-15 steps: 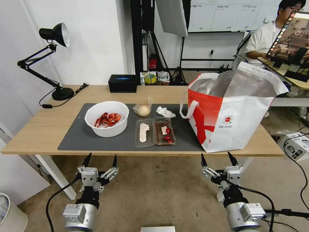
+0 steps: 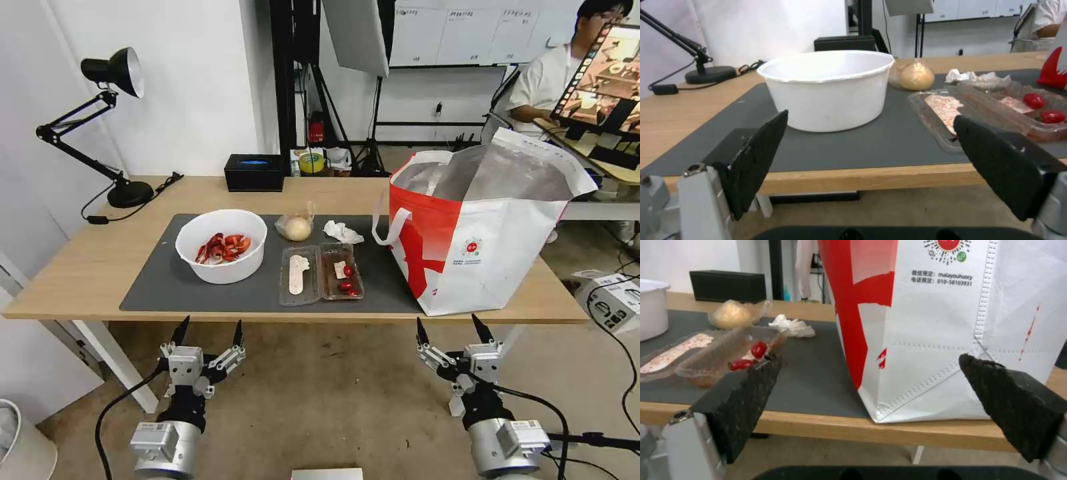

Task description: Pick up the trash from the table and place it into the takeout bag.

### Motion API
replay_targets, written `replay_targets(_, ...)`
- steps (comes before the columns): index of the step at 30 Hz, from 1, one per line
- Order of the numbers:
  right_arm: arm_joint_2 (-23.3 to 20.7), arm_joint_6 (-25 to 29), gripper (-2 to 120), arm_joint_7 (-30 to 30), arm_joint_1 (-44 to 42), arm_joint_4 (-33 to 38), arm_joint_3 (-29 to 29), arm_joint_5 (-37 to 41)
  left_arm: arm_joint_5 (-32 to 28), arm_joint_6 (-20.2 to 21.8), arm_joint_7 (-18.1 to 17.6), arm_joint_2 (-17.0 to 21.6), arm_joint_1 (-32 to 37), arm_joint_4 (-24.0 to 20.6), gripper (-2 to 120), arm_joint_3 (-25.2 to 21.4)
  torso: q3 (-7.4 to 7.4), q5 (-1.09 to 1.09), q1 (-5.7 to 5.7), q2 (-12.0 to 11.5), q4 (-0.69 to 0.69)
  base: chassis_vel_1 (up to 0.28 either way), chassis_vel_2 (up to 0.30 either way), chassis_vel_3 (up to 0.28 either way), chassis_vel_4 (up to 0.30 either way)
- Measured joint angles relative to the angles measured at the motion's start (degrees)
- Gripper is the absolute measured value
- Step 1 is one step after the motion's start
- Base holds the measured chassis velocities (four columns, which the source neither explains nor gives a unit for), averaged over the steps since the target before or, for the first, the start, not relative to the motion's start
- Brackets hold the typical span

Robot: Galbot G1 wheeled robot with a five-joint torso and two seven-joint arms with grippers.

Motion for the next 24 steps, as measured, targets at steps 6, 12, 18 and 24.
replay_targets(6, 0.00, 0.00, 100, 0.00, 0.00, 0.00, 0.00, 0.00, 0.00, 0.01, 0.00, 0.00, 0.00, 0.00, 100, 0.00, 0.00, 0.00, 0.00, 0.00, 0.00, 0.000, 0.000, 0.000, 0.000)
replay_targets(12, 0.00, 0.00, 100, 0.00, 0.00, 0.00, 0.00, 0.00, 0.00, 0.01, 0.00, 0.00, 0.00, 0.00, 100, 0.00, 0.00, 0.00, 0.00, 0.00, 0.00, 0.000, 0.000, 0.000, 0.000)
replay_targets(18, 0.00, 0.00, 100, 0.00, 0.00, 0.00, 0.00, 0.00, 0.00, 0.00, 0.00, 0.00, 0.00, 0.00, 100, 0.00, 0.00, 0.00, 0.00, 0.00, 0.00, 0.000, 0.000, 0.000, 0.000)
replay_targets(24, -0.17, 0.18, 100, 0.04, 0.23, -0.17, -0.02, 0.00, 0.01, -0.36, -0.16, 0.00, -0.26, 0.29, 100, 0.01, 0.00, 0.00, 0.00, 0.00, 0.00, 0.000, 0.000, 0.000, 0.000)
